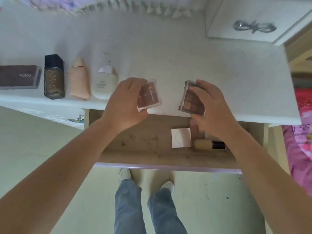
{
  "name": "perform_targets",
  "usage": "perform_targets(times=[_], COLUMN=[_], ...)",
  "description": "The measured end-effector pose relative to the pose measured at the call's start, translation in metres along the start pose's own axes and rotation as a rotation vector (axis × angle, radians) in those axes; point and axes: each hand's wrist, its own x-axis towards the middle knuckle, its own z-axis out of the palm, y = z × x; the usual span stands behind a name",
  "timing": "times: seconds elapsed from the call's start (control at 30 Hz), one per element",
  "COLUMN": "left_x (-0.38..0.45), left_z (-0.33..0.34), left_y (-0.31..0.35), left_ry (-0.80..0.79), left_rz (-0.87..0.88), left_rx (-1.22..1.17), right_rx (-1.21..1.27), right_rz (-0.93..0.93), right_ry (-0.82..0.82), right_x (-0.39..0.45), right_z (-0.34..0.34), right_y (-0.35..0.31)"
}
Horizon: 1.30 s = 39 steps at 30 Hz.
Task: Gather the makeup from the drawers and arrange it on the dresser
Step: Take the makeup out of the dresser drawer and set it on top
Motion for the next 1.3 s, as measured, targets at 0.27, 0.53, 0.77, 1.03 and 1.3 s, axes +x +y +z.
perform_targets(times=[0.27,0.53,0.77,1.03,1.3], left_x=[0.051,0.066,0.064,0.046,-0.057], left_z=[0.013,0.024,0.024,0.016,0.103], left_y=[0.016,0.003,0.002,0.016,0.033], left_ry=[-0.346,-0.441,-0.426,-0.37,-0.266], left_rz=[0.038,0.019,-0.046,0.051,0.077], left_rx=[0.198,0.266,0.253,0.299,0.096], right_rx=[0.0,0.111,0.189,0.192,-0.152], right_rz=[0.047,0.054,0.1,0.076,0.035], right_ry=[-0.269,-0.274,-0.312,-0.133,-0.145], right_x=[0.036,0.041,0.038,0.03,-0.055], right_z=[0.003,0.016,0.019,0.031,0.11], right_y=[0.012,0.009,0.014,0.019,0.018])
